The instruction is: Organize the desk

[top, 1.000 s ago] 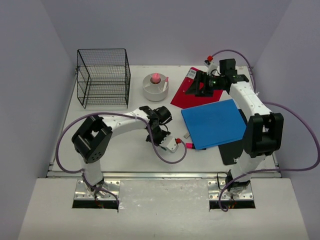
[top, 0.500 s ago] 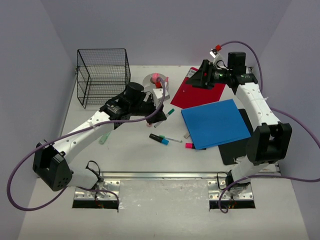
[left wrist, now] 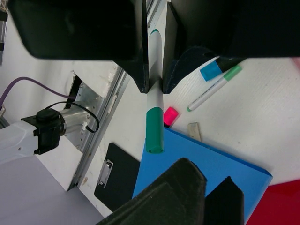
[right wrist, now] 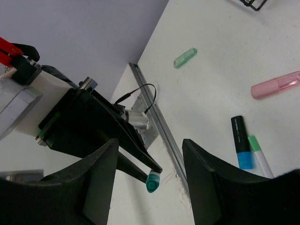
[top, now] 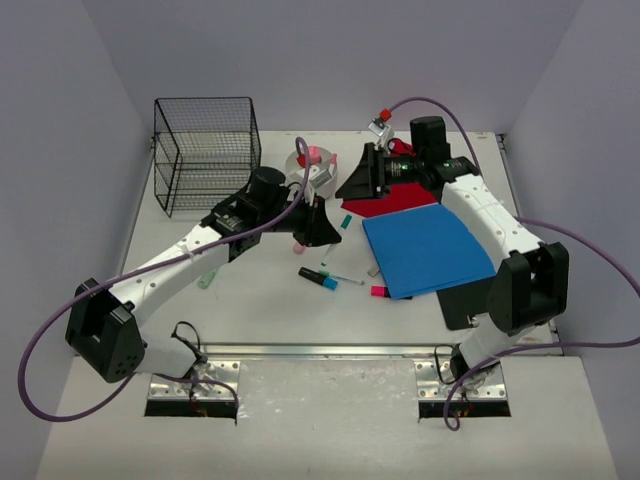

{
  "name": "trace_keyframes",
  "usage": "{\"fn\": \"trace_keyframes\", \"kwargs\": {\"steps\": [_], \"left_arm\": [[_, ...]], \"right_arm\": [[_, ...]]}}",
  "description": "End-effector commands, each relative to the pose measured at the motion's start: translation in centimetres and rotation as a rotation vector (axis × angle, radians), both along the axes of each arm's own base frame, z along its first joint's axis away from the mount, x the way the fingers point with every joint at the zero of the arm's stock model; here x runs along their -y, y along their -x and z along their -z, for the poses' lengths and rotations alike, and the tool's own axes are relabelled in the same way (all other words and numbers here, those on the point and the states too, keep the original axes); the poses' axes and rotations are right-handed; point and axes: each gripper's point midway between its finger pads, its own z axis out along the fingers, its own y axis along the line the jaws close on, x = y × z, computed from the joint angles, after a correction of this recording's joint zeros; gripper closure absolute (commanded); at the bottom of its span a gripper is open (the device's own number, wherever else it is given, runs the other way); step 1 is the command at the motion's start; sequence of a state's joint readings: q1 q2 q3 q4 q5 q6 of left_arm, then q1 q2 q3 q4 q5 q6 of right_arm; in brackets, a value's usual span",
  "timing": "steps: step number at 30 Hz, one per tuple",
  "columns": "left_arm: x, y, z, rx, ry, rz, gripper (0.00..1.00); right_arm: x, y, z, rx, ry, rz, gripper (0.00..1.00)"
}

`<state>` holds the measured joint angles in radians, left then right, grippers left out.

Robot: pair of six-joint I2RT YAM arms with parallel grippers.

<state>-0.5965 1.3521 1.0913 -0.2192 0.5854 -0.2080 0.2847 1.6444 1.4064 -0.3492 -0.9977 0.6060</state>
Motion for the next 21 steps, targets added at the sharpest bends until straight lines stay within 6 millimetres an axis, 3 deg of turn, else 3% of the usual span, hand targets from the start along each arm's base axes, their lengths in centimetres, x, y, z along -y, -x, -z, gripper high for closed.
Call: {"fn": "trace_keyframes", "kwargs": {"steps": [1,10,16,21], "left_arm": [[-0.1,-1.1,-2.0,0.002,0.079,-0.048,1.00],[-0.8,-2.3,-1.8,-0.012,0.093,-0.082,1.00],[-0.8,-2.7,-1.5,-0.008,0.086,-0.073,1.00],[-0.8,-3.0,-1.4,-0.005,0.085,-0.076,1.00]], "right_arm": [[-0.2,0.8,-0.1,0.019,-0.016,-0.031,0.43],[-0.4,2.0,1.3,-0.010,-0.006,-0.045,0.47],[-0.8,2.4,1.0,-0.006,-0.012,-0.068,0.52],[-1.1,2.7,1.0,-0.015,-0.015,-0.083,0.73]]}}
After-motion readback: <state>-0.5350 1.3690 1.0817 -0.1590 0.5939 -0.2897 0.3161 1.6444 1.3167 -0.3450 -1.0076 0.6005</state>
